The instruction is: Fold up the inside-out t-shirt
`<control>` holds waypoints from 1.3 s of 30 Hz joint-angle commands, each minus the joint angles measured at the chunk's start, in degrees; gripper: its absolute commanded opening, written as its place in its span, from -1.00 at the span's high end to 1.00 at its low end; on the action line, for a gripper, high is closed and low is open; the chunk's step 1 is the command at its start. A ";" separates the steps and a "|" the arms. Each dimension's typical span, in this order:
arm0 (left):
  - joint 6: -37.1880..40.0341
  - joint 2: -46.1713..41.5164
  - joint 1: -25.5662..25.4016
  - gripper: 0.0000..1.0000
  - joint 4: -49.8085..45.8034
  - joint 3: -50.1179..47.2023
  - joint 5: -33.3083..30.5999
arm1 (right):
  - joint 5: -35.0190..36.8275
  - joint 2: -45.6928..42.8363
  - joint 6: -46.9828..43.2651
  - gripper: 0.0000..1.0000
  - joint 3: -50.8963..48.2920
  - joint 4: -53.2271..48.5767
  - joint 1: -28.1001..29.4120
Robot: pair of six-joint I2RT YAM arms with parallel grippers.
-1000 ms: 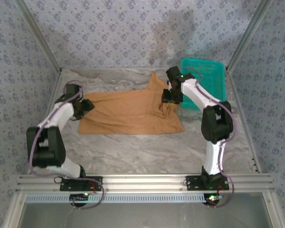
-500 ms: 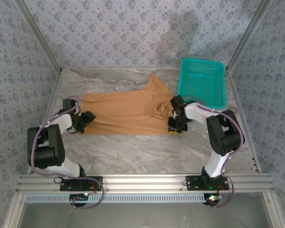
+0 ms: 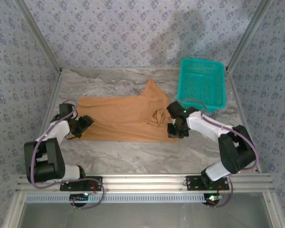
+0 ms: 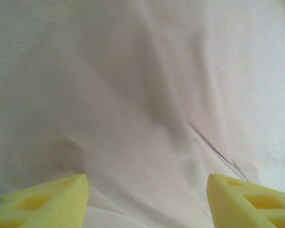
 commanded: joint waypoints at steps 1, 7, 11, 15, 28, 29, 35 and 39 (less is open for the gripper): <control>1.43 -4.09 -4.20 -0.32 -4.43 3.87 -5.36 | 1.50 -0.70 -1.22 0.45 5.97 3.92 1.24; 1.92 -4.25 -4.56 -0.30 -3.77 2.56 -6.19 | -1.88 11.37 -4.35 0.40 16.02 10.62 0.73; 2.37 -3.22 -4.57 -0.29 -3.24 1.69 -5.84 | -4.70 18.09 -4.37 0.18 21.01 10.54 0.92; 2.11 -2.86 -4.59 -0.29 -1.87 0.71 -5.66 | -5.26 21.50 -4.10 0.08 22.57 11.26 1.25; 1.75 -1.61 -4.52 -0.28 -0.35 0.31 -4.61 | -4.08 24.63 -4.03 1.00 27.12 8.95 1.74; 1.84 -1.55 -4.54 -0.28 -0.37 0.27 -4.61 | -3.13 24.10 -4.33 1.00 28.14 7.93 1.94; 1.27 -1.42 -4.54 -0.28 0.85 -0.39 -4.21 | 4.18 24.65 -6.05 1.00 38.26 -0.92 4.48; 0.71 -0.71 -5.02 -0.28 2.20 -0.95 -3.71 | 4.28 33.29 -9.38 0.94 48.99 -4.44 4.65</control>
